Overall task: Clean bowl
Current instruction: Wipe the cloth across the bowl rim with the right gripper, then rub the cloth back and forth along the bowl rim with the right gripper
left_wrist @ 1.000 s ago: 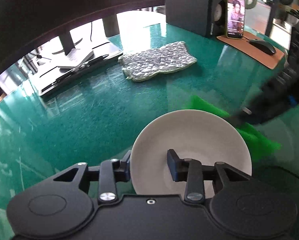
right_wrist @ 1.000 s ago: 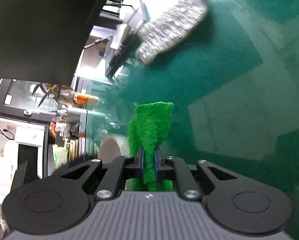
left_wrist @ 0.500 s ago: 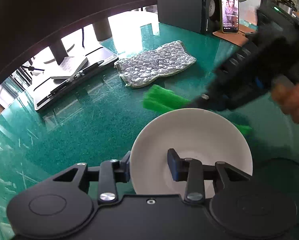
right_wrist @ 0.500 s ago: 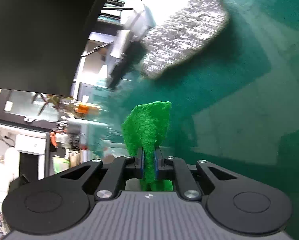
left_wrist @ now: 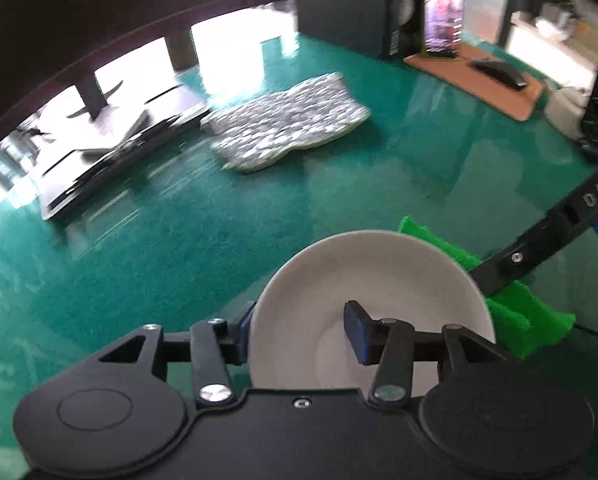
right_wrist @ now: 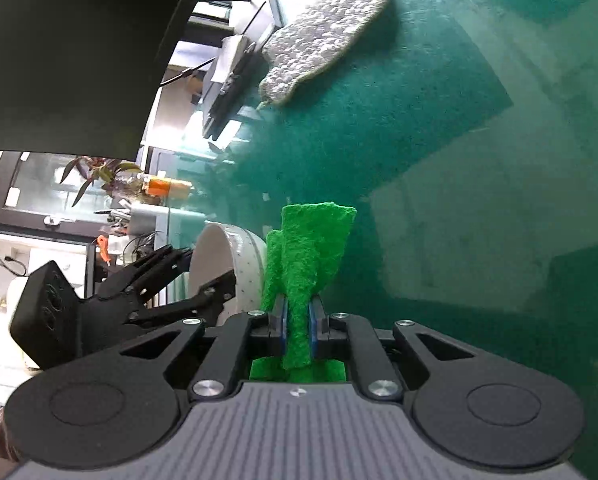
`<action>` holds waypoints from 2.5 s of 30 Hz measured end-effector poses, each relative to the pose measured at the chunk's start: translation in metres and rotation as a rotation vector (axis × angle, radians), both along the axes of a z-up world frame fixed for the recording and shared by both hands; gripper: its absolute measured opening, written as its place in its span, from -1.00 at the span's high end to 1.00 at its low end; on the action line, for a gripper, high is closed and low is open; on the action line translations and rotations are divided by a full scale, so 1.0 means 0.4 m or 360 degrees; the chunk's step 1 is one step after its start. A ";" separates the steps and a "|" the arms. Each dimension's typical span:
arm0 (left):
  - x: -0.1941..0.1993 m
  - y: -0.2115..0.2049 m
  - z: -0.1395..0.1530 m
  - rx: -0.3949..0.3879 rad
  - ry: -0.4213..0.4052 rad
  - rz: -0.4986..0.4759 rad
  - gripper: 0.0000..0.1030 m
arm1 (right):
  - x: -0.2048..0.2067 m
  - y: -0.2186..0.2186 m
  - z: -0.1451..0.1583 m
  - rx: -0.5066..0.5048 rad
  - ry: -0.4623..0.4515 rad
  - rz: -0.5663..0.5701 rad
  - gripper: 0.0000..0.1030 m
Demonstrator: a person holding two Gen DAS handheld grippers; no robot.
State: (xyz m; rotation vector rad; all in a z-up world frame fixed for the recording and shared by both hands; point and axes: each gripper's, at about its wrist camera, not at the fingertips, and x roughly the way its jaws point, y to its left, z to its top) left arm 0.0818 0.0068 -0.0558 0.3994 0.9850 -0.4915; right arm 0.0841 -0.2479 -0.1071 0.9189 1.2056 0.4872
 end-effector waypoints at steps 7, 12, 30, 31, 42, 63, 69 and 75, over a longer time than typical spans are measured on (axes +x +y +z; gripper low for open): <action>-0.059 0.041 0.013 -0.0073 0.0113 0.0337 -0.20 | -0.034 -0.009 0.006 0.0004 0.0009 -0.0001 0.78; -0.062 0.018 0.006 -0.0011 0.0118 0.0248 0.49 | -0.049 -0.009 0.014 -0.0023 0.0012 0.0024 0.78; -0.053 0.006 -0.002 0.0050 0.0058 0.0098 0.48 | 0.058 0.026 0.013 0.0007 -0.0069 0.0023 0.78; -0.049 0.006 -0.002 0.0046 0.0060 0.0092 0.48 | 0.037 0.011 0.011 0.0016 -0.0042 0.0014 0.78; -0.047 -0.007 -0.003 0.0107 0.0003 -0.0018 0.44 | 0.032 0.014 -0.001 0.0030 -0.0002 -0.0015 0.78; -0.027 -0.018 -0.011 0.0146 -0.0038 -0.0220 0.36 | -0.053 -0.006 -0.005 0.0003 0.0067 -0.0022 0.78; -0.032 -0.022 -0.013 0.0158 -0.0051 -0.0204 0.35 | 0.047 0.034 -0.001 0.0045 -0.0028 -0.0009 0.78; -0.037 -0.023 -0.012 0.0165 -0.0062 -0.0198 0.33 | 0.054 0.048 0.001 0.0055 -0.0053 -0.0004 0.77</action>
